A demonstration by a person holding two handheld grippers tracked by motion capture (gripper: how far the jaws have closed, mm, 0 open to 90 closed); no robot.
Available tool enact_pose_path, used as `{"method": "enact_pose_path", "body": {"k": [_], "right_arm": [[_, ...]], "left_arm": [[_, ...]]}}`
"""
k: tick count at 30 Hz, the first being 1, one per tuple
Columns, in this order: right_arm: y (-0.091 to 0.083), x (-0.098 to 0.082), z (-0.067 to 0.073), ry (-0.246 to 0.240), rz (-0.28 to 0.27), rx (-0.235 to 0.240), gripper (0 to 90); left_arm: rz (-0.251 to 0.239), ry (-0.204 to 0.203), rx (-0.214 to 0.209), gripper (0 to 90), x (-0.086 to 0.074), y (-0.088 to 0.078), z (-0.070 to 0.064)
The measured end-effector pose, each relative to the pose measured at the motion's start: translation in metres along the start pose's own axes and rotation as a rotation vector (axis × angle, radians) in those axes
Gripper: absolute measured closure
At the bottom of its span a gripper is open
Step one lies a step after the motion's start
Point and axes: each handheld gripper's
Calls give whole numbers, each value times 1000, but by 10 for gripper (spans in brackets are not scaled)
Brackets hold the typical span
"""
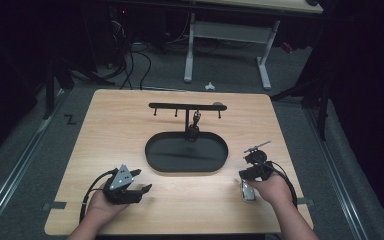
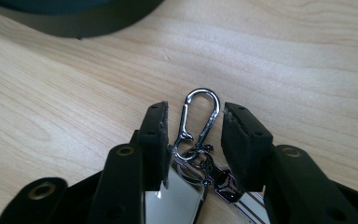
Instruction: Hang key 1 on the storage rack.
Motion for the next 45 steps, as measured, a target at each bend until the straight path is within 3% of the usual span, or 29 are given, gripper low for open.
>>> {"method": "enact_pose_path", "body": {"k": [5, 7, 13, 15, 21, 27, 29, 36, 40, 45], "right_arm": [[13, 3, 2, -17, 64, 9, 638], [16, 5, 3, -31, 67, 2, 689], [18, 12, 3, -73, 68, -19, 702], [19, 16, -1, -58, 40, -29, 716], [17, 18, -5, -28, 43, -47, 702], [13, 18, -5, -17, 83, -26, 659], [15, 18, -3, -39, 91, -18, 627], [18, 19, 3, -44, 130, -73, 634], [19, 18, 0, -23, 126, -36, 704], [18, 15, -1, -24, 118, -21, 711]], "left_arm": [[-2, -1, 0, 341, 0, 0, 1], [-2, -1, -1, 341, 0, -1, 1], [2, 2, -1, 341, 0, 0, 0], [1, 3, -1, 341, 0, 0, 0], [3, 3, -2, 341, 0, 0, 1], [6, 6, -4, 341, 0, 0, 0], [5, 6, -4, 341, 0, 0, 0], [9, 7, -4, 341, 0, 0, 0], [6, 4, -5, 341, 0, 1, 0], [6, 7, -6, 341, 0, 0, 0]]}}
Point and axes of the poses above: each handheld gripper's, and its own axes: y roughly forward along the jaws, x roughly out of its top, z roughly to its left, and after that the axes turned 14 degrees about -y, right-handed
